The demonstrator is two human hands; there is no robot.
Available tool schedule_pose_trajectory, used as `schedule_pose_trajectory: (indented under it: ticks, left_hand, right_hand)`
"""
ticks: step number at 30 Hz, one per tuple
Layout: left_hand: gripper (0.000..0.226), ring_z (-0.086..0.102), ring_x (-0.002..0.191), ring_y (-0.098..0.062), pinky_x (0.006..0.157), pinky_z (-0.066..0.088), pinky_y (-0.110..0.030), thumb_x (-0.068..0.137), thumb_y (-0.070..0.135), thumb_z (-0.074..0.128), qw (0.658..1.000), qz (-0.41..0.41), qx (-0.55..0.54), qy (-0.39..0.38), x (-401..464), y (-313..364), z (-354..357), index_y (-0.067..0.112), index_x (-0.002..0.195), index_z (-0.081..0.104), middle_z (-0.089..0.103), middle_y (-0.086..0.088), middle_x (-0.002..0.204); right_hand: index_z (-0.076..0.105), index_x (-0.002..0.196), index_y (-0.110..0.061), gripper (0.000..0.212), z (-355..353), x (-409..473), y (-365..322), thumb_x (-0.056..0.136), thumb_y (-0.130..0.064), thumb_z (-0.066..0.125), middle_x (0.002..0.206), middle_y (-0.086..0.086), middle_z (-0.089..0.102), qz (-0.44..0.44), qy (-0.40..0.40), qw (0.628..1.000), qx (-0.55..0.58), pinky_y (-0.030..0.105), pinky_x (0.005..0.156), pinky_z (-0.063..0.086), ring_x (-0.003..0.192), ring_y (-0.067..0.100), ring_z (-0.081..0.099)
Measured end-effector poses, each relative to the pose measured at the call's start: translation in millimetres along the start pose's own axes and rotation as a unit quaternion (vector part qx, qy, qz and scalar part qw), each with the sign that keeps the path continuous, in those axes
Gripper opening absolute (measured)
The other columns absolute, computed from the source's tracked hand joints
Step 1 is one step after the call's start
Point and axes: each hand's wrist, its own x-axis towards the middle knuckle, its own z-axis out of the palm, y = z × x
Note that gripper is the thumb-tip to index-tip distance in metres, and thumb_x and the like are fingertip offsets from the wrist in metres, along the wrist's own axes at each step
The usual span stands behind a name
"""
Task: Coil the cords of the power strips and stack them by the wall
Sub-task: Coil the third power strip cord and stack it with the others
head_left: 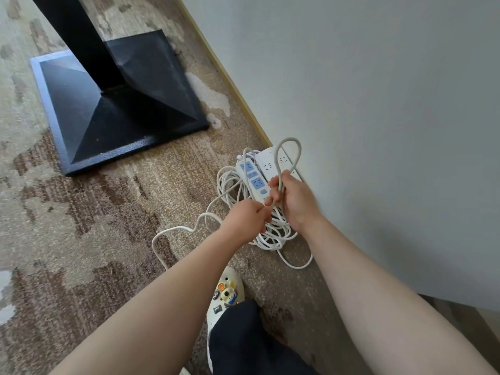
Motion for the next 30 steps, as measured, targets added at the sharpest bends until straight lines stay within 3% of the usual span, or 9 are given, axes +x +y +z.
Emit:
schedule_pose_trajectory:
  ticks: [4,8,13,16,18,20,22,25,30]
  left_hand:
    - [0.037,0.056,0.058,-0.013,0.056,0.045,-0.028,0.100,0.038,0.044,0.994,0.042,0.094,-0.040,-1,-10,-5,0.018,0.081,0.068,0.065,0.000,0.072]
    - [0.025,0.053,0.059,-0.004,0.056,0.044,-0.021,0.100,0.045,0.042,0.971,0.059,0.222,-0.069,-10,-42,-30,0.031,0.090,0.060,0.060,0.012,0.073]
    - [0.022,0.043,0.048,-0.005,0.046,0.041,-0.014,0.098,0.038,0.047,0.992,-0.034,0.119,-0.036,-30,-104,-61,0.029,0.088,0.064,0.062,0.003,0.070]
    - [0.026,0.038,0.042,-0.002,0.039,0.033,-0.010,0.098,0.038,0.047,0.991,-0.041,0.121,-0.035,-34,-108,-57,0.023,0.094,0.068,0.061,0.004,0.067]
    - [0.025,0.041,0.042,0.002,0.041,0.035,-0.009,0.098,0.041,0.046,0.984,-0.007,0.171,-0.055,-29,-93,-44,0.027,0.096,0.066,0.061,0.009,0.067]
    - [0.025,0.045,0.049,0.005,0.048,0.037,-0.011,0.098,0.043,0.045,0.970,0.044,0.227,-0.073,-25,-73,-27,0.029,0.098,0.065,0.057,0.015,0.068]
    - [0.027,0.049,0.057,0.002,0.054,0.040,-0.016,0.099,0.043,0.043,0.961,0.071,0.256,-0.081,-23,-60,-16,0.026,0.098,0.064,0.056,0.016,0.071]
    - [0.029,0.053,0.060,-0.007,0.058,0.046,-0.023,0.101,0.040,0.041,0.972,0.046,0.217,-0.077,-25,-66,-20,0.023,0.093,0.062,0.060,0.008,0.076]
    - [0.027,0.042,0.046,0.000,0.044,0.036,-0.011,0.100,0.038,0.043,0.982,0.037,0.175,-0.067,-33,-88,-46,0.022,0.102,0.064,0.060,0.007,0.071]
  right_hand:
    - [0.049,0.081,-0.014,0.035,0,3,2,0.104,-0.034,0.033,0.052,-0.002,0.036,-0.017,0.046,0.999,-0.001,0.028,0.048,0.048,0.044,0.015,0.043]
    - [0.049,0.082,-0.015,0.033,-9,11,-1,0.105,-0.035,0.035,0.052,-0.006,0.038,-0.025,0.078,0.997,-0.016,0.028,0.045,0.049,0.044,0.012,0.040]
    - [0.051,0.082,-0.012,0.024,-34,23,-9,0.102,-0.016,0.039,0.052,-0.005,0.041,-0.027,0.145,0.989,0.021,0.029,0.048,0.039,0.047,0.012,0.037]
    - [0.056,0.089,-0.009,0.021,-31,26,-11,0.103,-0.012,0.040,0.066,0.003,0.047,-0.024,0.140,0.990,0.007,0.032,0.054,0.047,0.057,0.016,0.046]
    - [0.058,0.098,-0.013,0.020,-23,24,-8,0.105,-0.022,0.041,0.073,0.003,0.049,-0.015,0.088,0.996,-0.030,0.034,0.057,0.054,0.059,0.016,0.052]
    - [0.059,0.097,-0.020,0.019,-14,22,-4,0.104,-0.029,0.044,0.066,-0.003,0.048,-0.018,0.047,0.995,-0.084,0.027,0.047,0.046,0.050,0.010,0.044]
    - [0.059,0.091,-0.025,0.020,-10,23,-2,0.103,-0.031,0.044,0.060,-0.008,0.042,-0.048,0.060,0.982,-0.174,0.019,0.042,0.035,0.046,0.005,0.035]
    - [0.059,0.090,-0.027,0.021,-20,27,0,0.104,-0.031,0.042,0.065,-0.009,0.045,-0.112,0.102,0.945,-0.290,0.017,0.050,0.037,0.052,0.002,0.040]
    - [0.057,0.096,-0.026,0.019,-43,34,-1,0.105,-0.033,0.042,0.079,-0.002,0.061,-0.138,0.120,0.897,-0.403,0.029,0.058,0.039,0.067,0.013,0.052]
